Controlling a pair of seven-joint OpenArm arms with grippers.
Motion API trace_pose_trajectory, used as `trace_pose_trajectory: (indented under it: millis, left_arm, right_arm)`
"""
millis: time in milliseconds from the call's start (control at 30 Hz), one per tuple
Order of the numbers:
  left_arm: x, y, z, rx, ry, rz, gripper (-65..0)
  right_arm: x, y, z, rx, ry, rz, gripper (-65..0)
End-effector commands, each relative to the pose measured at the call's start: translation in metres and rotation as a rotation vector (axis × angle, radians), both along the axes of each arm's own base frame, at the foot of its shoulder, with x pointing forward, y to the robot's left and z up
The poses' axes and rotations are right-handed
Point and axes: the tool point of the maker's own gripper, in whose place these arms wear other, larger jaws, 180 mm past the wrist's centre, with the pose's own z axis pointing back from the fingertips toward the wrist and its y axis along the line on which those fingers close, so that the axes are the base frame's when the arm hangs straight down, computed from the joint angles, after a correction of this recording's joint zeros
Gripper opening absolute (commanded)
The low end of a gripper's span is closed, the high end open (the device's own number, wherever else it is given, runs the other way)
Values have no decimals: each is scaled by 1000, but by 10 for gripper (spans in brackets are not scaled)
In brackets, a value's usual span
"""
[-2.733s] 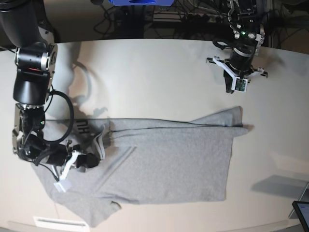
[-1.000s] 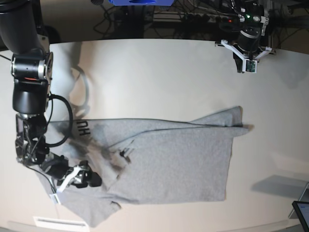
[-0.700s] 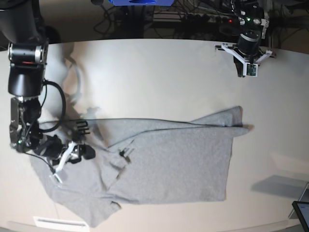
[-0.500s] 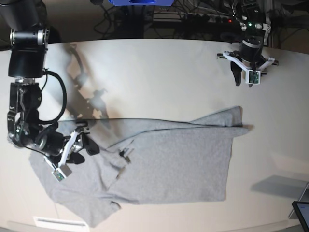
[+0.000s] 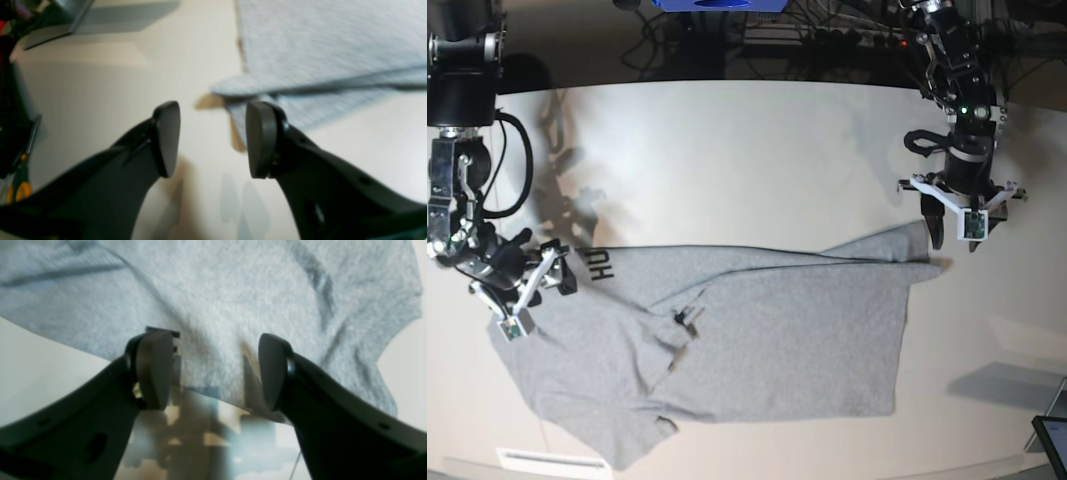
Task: Fold the T-shirt properly
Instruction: 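Release the sleeve and move the right gripper back to the folded edge, then grasp the folded edge with both grippers and lift it slightly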
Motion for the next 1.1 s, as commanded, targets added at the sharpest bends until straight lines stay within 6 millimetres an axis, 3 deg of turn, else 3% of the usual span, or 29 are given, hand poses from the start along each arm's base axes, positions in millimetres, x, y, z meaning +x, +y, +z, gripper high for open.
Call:
trace_pose_trajectory:
  millis: [0,133,200,300,433,533,933,1067]
  left_arm:
    - [10,2,10,-2,-47,0,-339]
    - [24,-2,12,7,-150,-44,-341]
    - [28,-14,9,31,-195,-98,-341]
    - [30,-28,-11,4,-188,-145,-341]
    - [28,-24,-32,-115,-176,-105,-341]
    - [35,-23,-31,-146,-189,-93,-341]
    - [48,-21,-61,-112,-101,-96,-341]
    - [45,-19,-85,-140,-43,-79,-341]
  right_arm:
    - [16,2,23,-14,-88,6,-271]
    - [16,9,21,-136,-145,15,-271]
    - [16,16,20,-180,-169,21,-271]
    - [19,26,22,-189,-217,25,-271]
    - [22,34,23,-168,-239,26,-271]
    - [24,35,13,-154,-212,21,-271]
    - [25,30,-30,-104,-110,-5,-271]
    - [18,25,-45,-107,-66,-11,-271]
